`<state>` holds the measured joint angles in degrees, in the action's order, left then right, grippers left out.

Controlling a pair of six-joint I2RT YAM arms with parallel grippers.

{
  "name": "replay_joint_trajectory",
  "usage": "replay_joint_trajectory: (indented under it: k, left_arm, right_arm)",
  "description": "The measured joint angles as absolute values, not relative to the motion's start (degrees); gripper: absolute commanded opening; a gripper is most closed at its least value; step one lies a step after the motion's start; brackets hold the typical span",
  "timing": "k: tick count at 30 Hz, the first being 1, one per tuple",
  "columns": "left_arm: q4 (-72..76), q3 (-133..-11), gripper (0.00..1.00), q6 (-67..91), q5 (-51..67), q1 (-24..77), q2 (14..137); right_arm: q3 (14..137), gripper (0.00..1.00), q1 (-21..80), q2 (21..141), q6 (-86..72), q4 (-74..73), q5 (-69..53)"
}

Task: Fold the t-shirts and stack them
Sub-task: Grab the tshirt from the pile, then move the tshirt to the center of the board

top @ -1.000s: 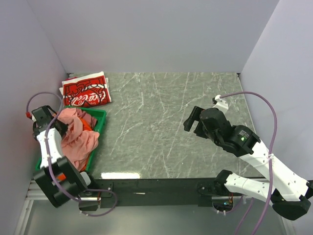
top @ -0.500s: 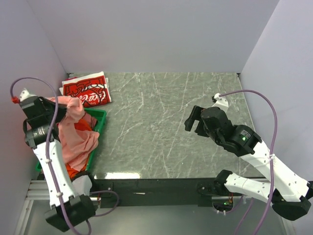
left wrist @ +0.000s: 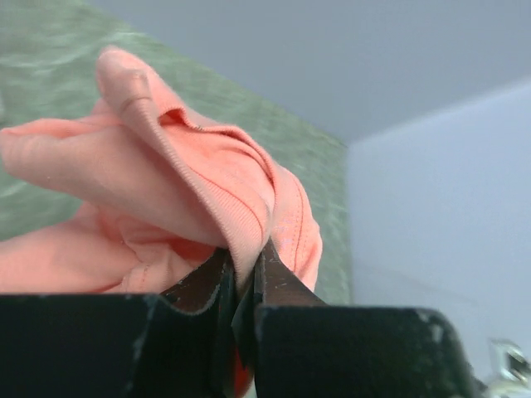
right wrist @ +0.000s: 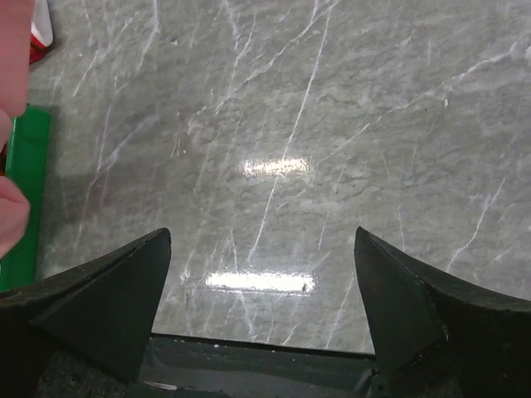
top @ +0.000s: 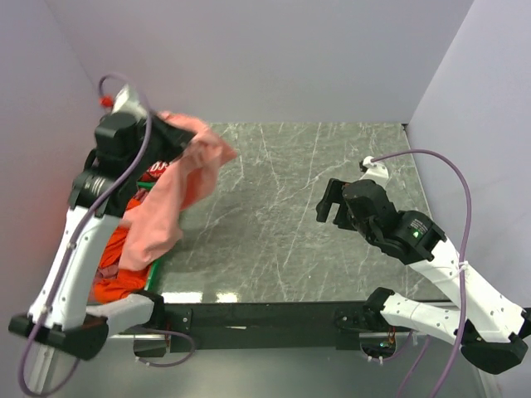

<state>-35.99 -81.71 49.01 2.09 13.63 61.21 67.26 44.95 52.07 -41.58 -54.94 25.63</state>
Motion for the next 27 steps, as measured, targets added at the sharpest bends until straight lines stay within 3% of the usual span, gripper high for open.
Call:
replay_joint_trajectory:
  k: [6,11,12,13,14,16,19,24,27]
  left_arm:
    - [-33.7,-100.9,0.01,49.0,2.5,28.4,74.0]
    - [-27.8,-102.6,0.01,50.0,7.3,33.7,78.8]
    - [-27.1,-101.4,0.08,50.3,7.7,33.9,79.0]
    - [-26.8,-100.1,0.28,50.4,7.6,33.9,79.0]
    - [-25.9,-97.3,0.39,50.3,7.2,33.7,78.4]
    - [-26.6,-91.3,0.56,50.5,5.3,32.8,76.7]
    - [-29.3,-79.0,0.66,50.7,0.3,29.2,72.3]
    - [-37.5,-59.1,0.71,48.7,-7.5,18.8,65.1]
    - [-39.7,-55.4,0.72,46.9,-8.3,17.7,63.4]
  right_arm:
    - [68.6,0.98,44.3,52.2,-41.5,-55.4,27.8]
    - [71.4,0.99,43.4,52.2,-41.6,-56.9,32.1]
    - [71.6,0.99,43.3,52.2,-41.7,-57.2,32.9]
    - [71.7,0.99,43.2,52.2,-42.0,-57.6,33.8]
    - [71.6,0.99,43.1,52.2,-42.3,-58.1,34.2]
    - [71.4,0.99,43.1,52.2,-43.3,-58.8,34.9]
    - [68.8,0.99,43.0,52.0,-45.5,-58.7,34.7]
    - [59.7,0.99,42.8,52.0,-49.1,-56.6,31.3]
    - [53.1,0.98,42.0,52.1,-51.0,-52.7,27.9]
